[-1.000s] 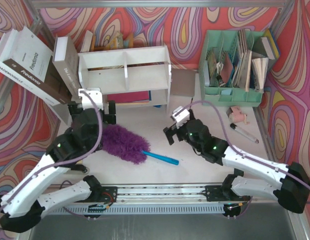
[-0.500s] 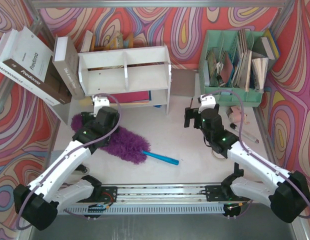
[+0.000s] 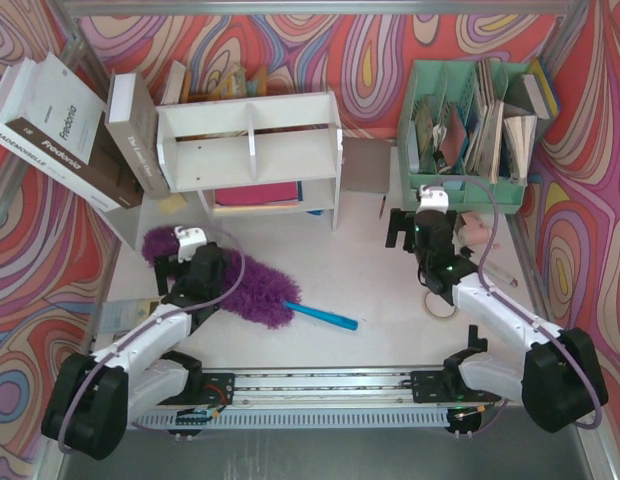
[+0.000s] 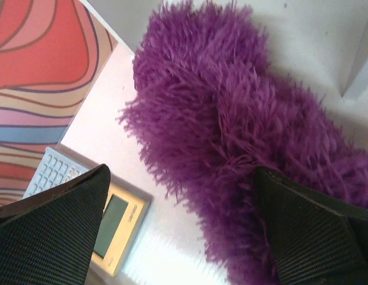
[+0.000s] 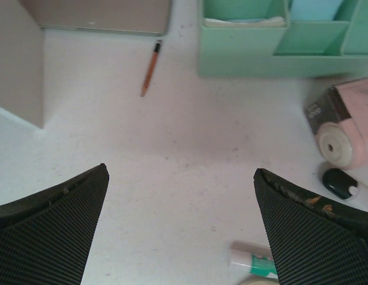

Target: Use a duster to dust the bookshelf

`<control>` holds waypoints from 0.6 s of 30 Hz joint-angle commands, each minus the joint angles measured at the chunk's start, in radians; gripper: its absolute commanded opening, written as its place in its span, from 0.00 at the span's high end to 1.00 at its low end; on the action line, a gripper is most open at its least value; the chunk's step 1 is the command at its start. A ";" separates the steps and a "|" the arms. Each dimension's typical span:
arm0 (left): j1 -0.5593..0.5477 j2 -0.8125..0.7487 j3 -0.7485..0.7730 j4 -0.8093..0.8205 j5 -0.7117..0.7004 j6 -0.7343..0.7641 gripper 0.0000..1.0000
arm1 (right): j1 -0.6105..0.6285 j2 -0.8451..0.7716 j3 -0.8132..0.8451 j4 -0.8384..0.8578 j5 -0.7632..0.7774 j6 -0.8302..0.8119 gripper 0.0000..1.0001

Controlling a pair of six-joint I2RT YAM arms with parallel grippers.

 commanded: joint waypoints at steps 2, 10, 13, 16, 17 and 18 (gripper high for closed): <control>0.083 0.043 -0.052 0.384 0.059 0.110 0.01 | -0.046 -0.008 -0.113 0.194 0.100 -0.083 0.01; 0.138 0.181 -0.107 0.640 0.227 0.194 0.01 | -0.131 0.102 -0.240 0.446 0.134 -0.113 0.01; 0.163 0.204 -0.123 0.712 0.275 0.209 0.02 | -0.145 0.154 -0.291 0.557 0.116 -0.142 0.01; 0.200 0.218 -0.136 0.767 0.314 0.198 0.02 | -0.158 0.198 -0.317 0.640 0.077 -0.155 0.01; 0.204 0.218 -0.140 0.777 0.305 0.206 0.02 | -0.158 0.213 -0.314 0.647 0.074 -0.166 0.01; 0.206 0.217 -0.150 0.793 0.304 0.217 0.01 | -0.158 0.226 -0.321 0.671 0.070 -0.177 0.01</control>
